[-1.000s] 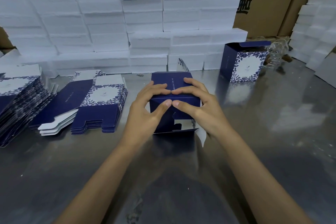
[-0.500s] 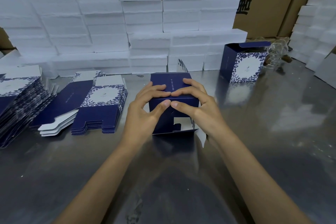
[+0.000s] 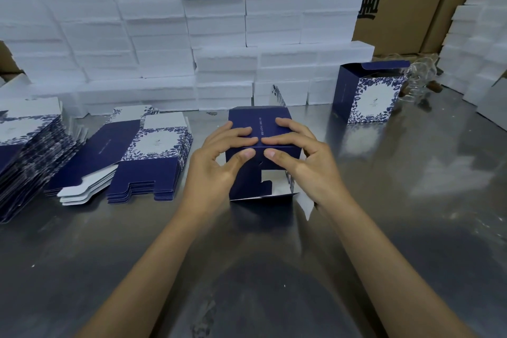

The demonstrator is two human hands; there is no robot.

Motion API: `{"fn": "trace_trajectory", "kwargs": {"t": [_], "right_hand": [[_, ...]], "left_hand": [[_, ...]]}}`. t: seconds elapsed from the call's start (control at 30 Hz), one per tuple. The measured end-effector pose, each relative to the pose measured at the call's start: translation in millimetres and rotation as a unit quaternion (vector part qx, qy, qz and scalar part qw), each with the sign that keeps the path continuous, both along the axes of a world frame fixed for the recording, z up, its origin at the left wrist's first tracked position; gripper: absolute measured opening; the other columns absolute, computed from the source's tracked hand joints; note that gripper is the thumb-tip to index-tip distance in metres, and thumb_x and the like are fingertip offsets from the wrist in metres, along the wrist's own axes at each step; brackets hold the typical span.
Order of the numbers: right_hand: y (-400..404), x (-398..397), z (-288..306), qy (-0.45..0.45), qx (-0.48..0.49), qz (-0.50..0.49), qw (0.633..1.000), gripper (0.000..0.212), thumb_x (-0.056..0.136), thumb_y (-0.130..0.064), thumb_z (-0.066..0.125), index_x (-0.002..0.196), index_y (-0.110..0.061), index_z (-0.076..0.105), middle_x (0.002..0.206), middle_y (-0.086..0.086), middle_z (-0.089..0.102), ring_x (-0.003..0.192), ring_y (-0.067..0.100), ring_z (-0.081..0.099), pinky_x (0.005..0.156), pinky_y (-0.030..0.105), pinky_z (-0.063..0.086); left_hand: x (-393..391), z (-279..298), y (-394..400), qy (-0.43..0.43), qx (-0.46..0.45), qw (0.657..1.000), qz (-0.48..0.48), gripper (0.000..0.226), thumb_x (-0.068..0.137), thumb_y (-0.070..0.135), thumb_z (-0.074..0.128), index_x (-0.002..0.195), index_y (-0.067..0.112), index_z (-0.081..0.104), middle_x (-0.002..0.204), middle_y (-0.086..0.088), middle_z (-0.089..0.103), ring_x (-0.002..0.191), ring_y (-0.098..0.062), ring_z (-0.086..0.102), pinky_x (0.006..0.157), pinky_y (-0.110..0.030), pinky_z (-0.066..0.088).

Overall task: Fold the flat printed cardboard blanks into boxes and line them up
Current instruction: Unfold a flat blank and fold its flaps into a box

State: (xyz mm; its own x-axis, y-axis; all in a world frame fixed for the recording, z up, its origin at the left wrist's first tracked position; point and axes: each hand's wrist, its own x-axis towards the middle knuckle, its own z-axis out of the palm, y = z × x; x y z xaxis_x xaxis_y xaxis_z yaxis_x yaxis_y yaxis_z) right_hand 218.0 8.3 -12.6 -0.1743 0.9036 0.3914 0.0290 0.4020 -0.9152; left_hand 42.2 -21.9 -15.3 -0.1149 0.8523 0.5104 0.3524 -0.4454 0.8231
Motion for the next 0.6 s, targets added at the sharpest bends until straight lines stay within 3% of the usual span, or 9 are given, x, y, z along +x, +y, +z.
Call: {"fn": "trace_trajectory", "kwargs": {"t": [0.1,0.2,0.27,0.4,0.6], "right_hand": [[2.1,0.0,0.3,-0.002,0.005,-0.008,1.0,0.022,0.084,-0.007,0.079,0.096,-0.026,0.078,0.138,-0.011,0.059,0.129,-0.004,0.05,0.11,0.024,0.043],[4.3,5.5,1.0,-0.004,-0.011,0.018,1.0,0.025,0.085,-0.008,0.078,0.101,-0.028,0.078,0.143,-0.015,0.055,0.13,-0.007,0.048,0.099,0.017,0.049],[6.1,9.4,0.3,0.011,-0.028,0.036,0.999,0.027,0.085,-0.007,0.079,0.105,-0.026,0.078,0.145,-0.016,0.053,0.13,-0.006,0.05,0.098,0.026,0.053],[7.9,9.8,-2.0,0.017,-0.028,0.012,0.999,0.021,0.083,-0.007,0.081,0.098,-0.023,0.08,0.14,-0.014,0.059,0.13,0.0,0.053,0.107,0.045,0.049],[10.4,14.2,-0.4,0.012,-0.034,0.031,0.999,0.022,0.084,-0.009,0.08,0.101,-0.022,0.079,0.141,-0.014,0.058,0.132,0.001,0.051,0.103,0.034,0.052]], "left_hand": [[2.3,0.6,0.1,0.004,0.002,1.0,0.006,0.018,0.089,0.014,0.072,0.103,0.025,0.075,0.119,0.014,0.069,0.135,0.002,0.044,0.107,-0.011,0.032],[-5.6,1.5,2.0,0.016,-0.019,1.0,-0.019,0.022,0.089,0.016,0.072,0.107,0.028,0.075,0.124,0.016,0.068,0.137,0.004,0.041,0.116,-0.025,0.032],[-10.6,1.9,3.1,0.019,-0.024,0.999,-0.03,0.023,0.089,0.018,0.072,0.109,0.03,0.075,0.126,0.017,0.067,0.138,0.005,0.04,0.118,-0.032,0.031],[-10.9,0.4,4.4,0.033,-0.016,0.999,-0.021,0.023,0.09,0.02,0.071,0.108,0.033,0.075,0.125,0.02,0.067,0.137,0.005,0.04,0.118,-0.033,0.032],[-11.8,2.4,3.7,0.042,-0.025,0.998,-0.032,0.023,0.09,0.021,0.07,0.111,0.03,0.074,0.128,0.018,0.066,0.139,0.004,0.038,0.119,-0.033,0.031]]}}
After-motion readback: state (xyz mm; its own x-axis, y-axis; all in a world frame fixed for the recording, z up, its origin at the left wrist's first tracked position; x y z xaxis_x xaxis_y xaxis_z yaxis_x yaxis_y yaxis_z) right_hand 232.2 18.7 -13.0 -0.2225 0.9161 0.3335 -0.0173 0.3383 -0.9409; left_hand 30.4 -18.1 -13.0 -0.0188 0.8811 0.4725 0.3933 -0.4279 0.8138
